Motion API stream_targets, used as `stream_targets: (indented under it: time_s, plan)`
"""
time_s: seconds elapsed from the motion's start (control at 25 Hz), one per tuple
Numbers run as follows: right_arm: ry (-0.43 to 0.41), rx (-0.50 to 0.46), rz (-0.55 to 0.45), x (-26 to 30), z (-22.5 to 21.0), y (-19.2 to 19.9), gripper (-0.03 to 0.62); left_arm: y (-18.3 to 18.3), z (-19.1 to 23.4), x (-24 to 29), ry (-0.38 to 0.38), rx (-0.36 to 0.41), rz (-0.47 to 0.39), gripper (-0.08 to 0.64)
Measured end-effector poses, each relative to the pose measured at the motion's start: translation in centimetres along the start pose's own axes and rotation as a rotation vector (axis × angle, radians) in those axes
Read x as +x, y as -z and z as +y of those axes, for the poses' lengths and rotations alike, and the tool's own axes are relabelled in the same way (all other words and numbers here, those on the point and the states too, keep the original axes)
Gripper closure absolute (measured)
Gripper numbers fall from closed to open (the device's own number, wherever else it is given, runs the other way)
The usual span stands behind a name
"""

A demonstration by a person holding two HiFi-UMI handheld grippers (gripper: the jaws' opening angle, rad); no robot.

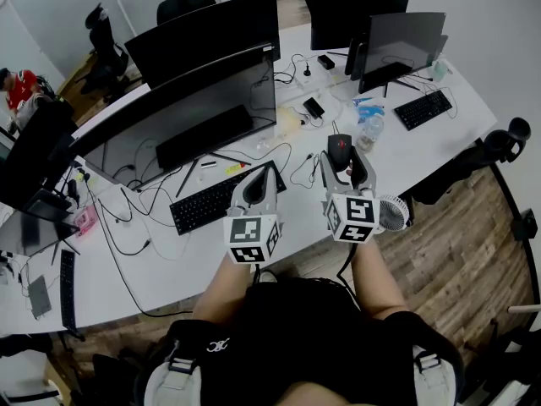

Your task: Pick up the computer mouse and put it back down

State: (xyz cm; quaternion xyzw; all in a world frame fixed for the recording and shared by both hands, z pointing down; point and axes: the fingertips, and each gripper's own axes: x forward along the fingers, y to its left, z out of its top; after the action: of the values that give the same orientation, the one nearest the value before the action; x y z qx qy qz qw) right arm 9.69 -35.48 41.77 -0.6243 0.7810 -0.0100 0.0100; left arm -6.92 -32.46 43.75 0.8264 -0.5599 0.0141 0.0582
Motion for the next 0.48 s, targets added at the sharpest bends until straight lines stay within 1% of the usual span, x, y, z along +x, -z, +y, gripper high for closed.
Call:
stream_targets:
  time_s: [0.32,0.48]
  plan:
    - [0.017,0.006,0.156,1.5,-0.9,6.8,0.313,0.4,0.4,-0.1,-0.015,0.002,0.011,0.509]
    - [0.012,0.007,0.254,2.1,-0.9,11.0,0.313,0.7,0.6,-0.3,-0.021,0.0,0.02,0.509]
